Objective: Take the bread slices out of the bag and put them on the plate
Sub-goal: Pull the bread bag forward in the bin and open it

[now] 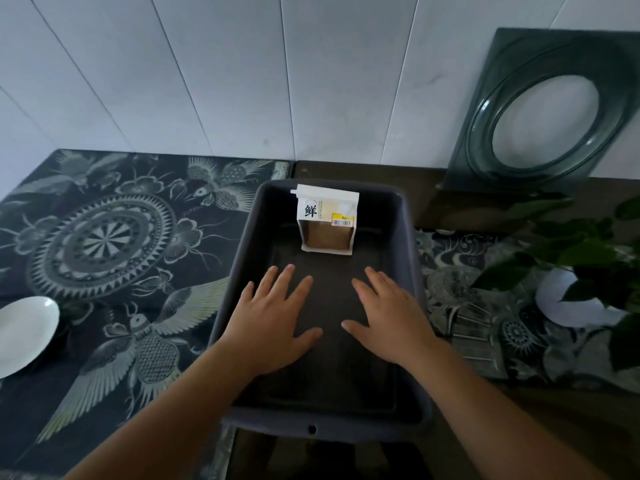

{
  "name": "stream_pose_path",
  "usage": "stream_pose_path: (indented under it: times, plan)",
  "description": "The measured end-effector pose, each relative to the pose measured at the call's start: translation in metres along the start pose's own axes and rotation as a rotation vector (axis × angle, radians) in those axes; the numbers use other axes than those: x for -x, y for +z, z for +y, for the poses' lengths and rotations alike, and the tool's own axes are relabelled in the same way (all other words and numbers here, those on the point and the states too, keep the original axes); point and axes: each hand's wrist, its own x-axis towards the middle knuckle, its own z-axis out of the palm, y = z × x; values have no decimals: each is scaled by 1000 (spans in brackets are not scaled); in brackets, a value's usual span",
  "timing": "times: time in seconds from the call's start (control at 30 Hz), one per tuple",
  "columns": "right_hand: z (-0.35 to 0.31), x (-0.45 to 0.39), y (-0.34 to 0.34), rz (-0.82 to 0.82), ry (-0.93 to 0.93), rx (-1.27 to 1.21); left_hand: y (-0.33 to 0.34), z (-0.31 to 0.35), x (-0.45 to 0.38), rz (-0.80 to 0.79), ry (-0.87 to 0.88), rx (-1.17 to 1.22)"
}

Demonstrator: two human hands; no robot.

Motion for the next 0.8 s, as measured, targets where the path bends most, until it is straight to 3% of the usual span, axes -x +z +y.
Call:
stream_pose_path:
  times: [0.17,0.27,0.4,0.57,0.7,0.8]
  plan:
    - [10,-90,-35,197,-24,20,-28,-24,-94,204,201,23]
    - [17,-141,-56,297,-12,44,-39,-35,-151,311,228,71]
    - [36,-221,-48,275,-79,151,-14,-65,-236,278,255,53]
    - [37,-235,-41,234,-316,380,-7,-80,-259,218,277,-82]
    - [43,-239,-50,317,-369,441,-20,-87,-266,305,405,-135]
    - [47,-243,-52,267,-381,457,-20,-93,-268,308,446,-178]
